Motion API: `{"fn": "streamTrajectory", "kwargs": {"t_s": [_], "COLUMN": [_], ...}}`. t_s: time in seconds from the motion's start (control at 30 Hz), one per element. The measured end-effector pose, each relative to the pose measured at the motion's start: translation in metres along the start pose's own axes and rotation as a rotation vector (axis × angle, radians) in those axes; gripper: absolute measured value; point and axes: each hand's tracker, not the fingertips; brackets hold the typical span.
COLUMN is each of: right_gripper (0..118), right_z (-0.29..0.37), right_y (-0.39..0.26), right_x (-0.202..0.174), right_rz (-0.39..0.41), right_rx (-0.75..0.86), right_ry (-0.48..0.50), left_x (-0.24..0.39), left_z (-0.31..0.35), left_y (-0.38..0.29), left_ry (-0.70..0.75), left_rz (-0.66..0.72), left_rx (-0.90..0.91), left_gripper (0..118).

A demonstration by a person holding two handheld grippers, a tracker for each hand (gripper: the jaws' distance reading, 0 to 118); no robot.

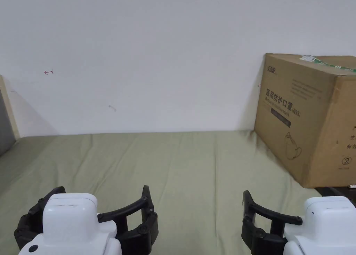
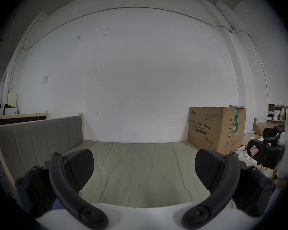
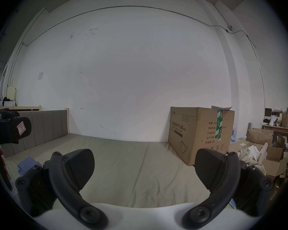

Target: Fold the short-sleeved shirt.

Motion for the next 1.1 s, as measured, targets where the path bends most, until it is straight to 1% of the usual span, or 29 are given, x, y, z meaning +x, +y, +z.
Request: {"fn": "streamTrajectory", "kwargs": {"t_s": [0.07,0.2,0.4,0.53,0.83,1.1], "right_gripper": [118,118,118,118,118,118], "right_z": [0.001,0.002,0.001,-0.001,-0.002,-0.002], "right_y": [0.000,-0.001,-0.004,-0.005,-0.008,-0.011], "right_x": [-0.001,-0.004,-0.005,-0.005,-0.003,-0.002], "right_rz": [0.012,0.028,0.024,0.018,0.012,0.010], "right_rx": [0.002,0.001,-0.019,-0.034,-0.055,-0.063], "right_ry": [0.007,0.011,0.017,0.018,0.016,0.007], "left_x": [-0.002,-0.003,0.004,0.007,0.007,0.003], "left_z": [0.000,-0.001,-0.002,-0.002,-0.004,-0.007], "left_y": [-0.001,-0.001,0.002,0.002,0.000,-0.004], "left_ry": [-0.029,-0.037,-0.012,-0.004,0.042,0.046], "left_rz": [0.039,0.067,0.064,0.030,0.046,0.074], "left_rx": [-0.004,-0.030,-0.060,-0.057,-0.068,-0.092], "left_gripper": [118,118,118,118,118,118]}}
